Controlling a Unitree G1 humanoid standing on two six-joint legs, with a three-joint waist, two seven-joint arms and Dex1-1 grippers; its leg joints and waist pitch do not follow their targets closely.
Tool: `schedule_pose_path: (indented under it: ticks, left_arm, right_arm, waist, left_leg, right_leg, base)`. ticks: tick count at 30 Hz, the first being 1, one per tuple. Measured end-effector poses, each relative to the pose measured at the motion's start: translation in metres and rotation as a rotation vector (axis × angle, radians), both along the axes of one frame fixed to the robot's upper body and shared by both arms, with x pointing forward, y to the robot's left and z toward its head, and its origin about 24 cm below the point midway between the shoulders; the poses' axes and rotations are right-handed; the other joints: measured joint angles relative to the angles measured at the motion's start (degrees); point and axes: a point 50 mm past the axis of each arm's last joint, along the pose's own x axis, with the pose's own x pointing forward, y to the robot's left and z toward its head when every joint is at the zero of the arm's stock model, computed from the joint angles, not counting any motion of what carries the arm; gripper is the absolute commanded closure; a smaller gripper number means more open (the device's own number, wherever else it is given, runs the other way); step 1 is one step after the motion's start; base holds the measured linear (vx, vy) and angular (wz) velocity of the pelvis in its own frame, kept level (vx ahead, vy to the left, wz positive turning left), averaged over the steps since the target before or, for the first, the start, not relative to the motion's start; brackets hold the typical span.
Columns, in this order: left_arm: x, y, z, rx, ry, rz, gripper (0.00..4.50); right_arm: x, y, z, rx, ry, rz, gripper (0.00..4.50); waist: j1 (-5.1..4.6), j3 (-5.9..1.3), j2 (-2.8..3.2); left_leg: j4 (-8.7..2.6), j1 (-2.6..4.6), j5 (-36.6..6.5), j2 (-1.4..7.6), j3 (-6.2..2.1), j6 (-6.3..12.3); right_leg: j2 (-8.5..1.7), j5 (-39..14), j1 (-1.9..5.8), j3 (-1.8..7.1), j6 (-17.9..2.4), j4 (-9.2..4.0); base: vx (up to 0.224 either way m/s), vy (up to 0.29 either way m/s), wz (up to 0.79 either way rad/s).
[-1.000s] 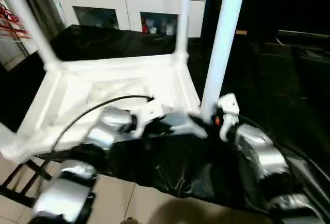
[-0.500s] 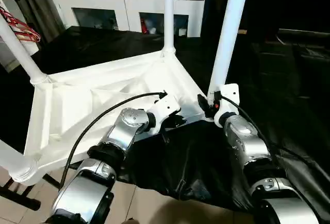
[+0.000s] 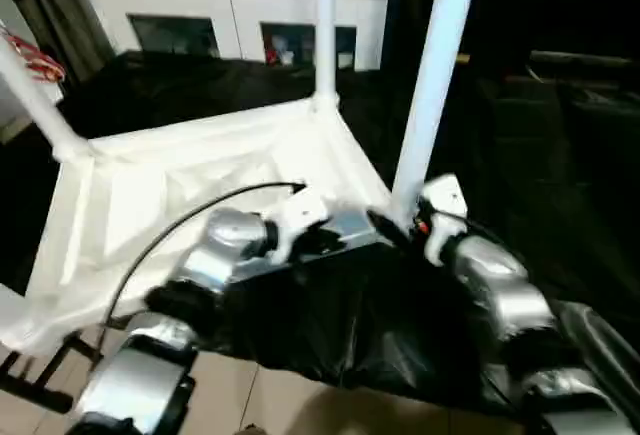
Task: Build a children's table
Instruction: Rotate leg to tighten
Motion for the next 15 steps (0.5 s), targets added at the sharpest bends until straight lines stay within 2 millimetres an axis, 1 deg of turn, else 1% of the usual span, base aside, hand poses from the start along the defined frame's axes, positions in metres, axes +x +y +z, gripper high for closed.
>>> schedule_pose_path:
  ticks: [4, 5, 8, 11, 14, 15]
  left_arm:
    - [-0.004, 0.009, 0.001, 0.013, 0.032, -0.069, 4.5]
    - [-0.004, 0.012, 0.002, 0.019, 0.038, -0.079, 4.5]
    - [-0.006, 0.019, 0.002, 0.026, 0.062, -0.111, 4.5]
    - [-0.007, 0.024, 0.003, 0.033, 0.077, -0.137, 4.5]
    - [-0.009, 0.029, 0.004, 0.043, 0.091, -0.176, 4.5]
    - [-0.01, 0.03, 0.004, 0.046, 0.094, -0.185, 4.5]
  right_arm:
    - [-0.007, 0.004, 0.008, -0.008, 0.0, 0.177, 0.7]
    - [-0.009, 0.004, 0.008, -0.007, 0.005, 0.206, 0.93]
    - [-0.013, 0.005, 0.009, 0.004, 0.02, 0.276, 1.05]
    - [-0.016, 0.007, 0.01, 0.017, 0.04, 0.325, 1.39]
    - [-0.02, 0.005, 0.012, 0.005, 0.067, 0.398, 1.59]
    - [-0.021, 0.005, 0.013, 0.0, 0.074, 0.419, 1.59]
  waist:
    - [0.22, 0.01, -0.05]
    - [0.23, 0.0, -0.06]
    - [0.24, 0.06, -0.17]
    - [0.24, 0.08, -0.21]
    - [0.3, 0.11, -0.26]
    - [0.33, 0.12, -0.27]
  left_leg:
    - [0.05, 0.01, 0.0, 0.02, -0.02, 0.01]
    - [0.06, 0.01, 0.0, 0.02, -0.02, 0.01]
    - [0.07, 0.01, 0.0, 0.02, -0.01, 0.01]
    - [0.08, 0.02, -0.01, 0.02, -0.01, 0.01]
    - [0.07, 0.01, -0.01, 0.02, -0.02, 0.01]
    - [0.07, 0.01, -0.01, 0.02, -0.02, 0.01]
  right_leg:
    - [0.0, -0.02, 0.0, -0.06, -0.02, -0.01]
    - [0.0, -0.02, 0.0, -0.06, -0.03, -0.01]
    - [-0.01, -0.02, 0.0, -0.06, -0.03, 0.0]
    - [-0.02, -0.02, 0.0, -0.06, -0.03, 0.0]
    - [-0.02, -0.02, 0.0, -0.07, -0.04, -0.01]
    - [-0.02, -0.03, 0.0, -0.07, -0.05, -0.01]
  base:
    - [0.0, 0.0, 0.0]
    - [0.0, 0.0, 0.0]
    - [0.0, 0.0, 0.0]
    - [0.0, 0.0, 0.0]
    - [0.0, 0.0, 0.0]
    - [0.0, 0.0, 0.0]
